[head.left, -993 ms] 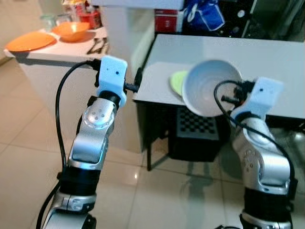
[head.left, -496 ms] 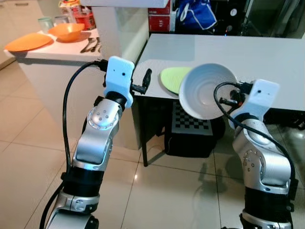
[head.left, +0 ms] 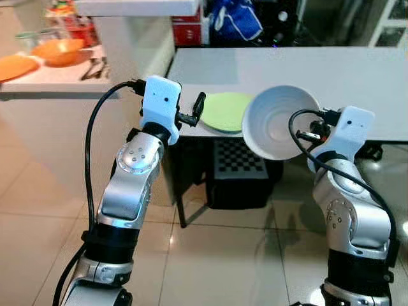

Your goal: Setting the table

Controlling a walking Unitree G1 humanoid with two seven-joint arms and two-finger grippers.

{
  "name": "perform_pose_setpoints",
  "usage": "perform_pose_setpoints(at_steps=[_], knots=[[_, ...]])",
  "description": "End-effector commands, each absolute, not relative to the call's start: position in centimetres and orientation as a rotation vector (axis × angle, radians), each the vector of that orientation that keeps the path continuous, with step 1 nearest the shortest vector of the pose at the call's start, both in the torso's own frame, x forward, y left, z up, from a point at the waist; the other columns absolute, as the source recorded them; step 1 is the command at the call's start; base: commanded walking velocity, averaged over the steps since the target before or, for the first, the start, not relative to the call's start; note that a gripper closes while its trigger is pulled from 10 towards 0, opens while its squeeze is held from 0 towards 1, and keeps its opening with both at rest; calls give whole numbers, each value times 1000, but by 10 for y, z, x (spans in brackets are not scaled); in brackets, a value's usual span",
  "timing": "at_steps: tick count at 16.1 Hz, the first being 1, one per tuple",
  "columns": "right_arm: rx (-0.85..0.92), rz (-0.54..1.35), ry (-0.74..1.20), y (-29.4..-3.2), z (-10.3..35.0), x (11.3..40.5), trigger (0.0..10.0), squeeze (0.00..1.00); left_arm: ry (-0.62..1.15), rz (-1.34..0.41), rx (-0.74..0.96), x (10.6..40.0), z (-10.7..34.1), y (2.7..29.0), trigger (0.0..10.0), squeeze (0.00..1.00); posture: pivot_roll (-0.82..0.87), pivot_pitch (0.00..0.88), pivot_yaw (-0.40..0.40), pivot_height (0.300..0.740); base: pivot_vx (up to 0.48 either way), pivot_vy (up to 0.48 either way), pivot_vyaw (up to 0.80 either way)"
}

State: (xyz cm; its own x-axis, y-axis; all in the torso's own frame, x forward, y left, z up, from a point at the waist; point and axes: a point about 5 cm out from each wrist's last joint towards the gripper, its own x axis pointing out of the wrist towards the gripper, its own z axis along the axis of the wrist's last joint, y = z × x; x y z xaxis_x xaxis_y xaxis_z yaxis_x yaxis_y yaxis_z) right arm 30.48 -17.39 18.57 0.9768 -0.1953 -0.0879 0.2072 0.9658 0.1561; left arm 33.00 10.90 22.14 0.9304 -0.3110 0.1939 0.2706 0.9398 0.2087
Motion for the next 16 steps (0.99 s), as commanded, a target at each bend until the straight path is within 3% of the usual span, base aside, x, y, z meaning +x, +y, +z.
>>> perform_pose_setpoints(at_steps=[1,16], knots=[[185,-183,26,-170,199,307,10000,0,-243,-309,184,329,225,109,10000,0,6,0,47,740,371,0,-587],[201,-187,10,-170,203,310,10000,0,-242,-298,203,332,226,115,10000,0,3,0,50,740,375,0,-40]])
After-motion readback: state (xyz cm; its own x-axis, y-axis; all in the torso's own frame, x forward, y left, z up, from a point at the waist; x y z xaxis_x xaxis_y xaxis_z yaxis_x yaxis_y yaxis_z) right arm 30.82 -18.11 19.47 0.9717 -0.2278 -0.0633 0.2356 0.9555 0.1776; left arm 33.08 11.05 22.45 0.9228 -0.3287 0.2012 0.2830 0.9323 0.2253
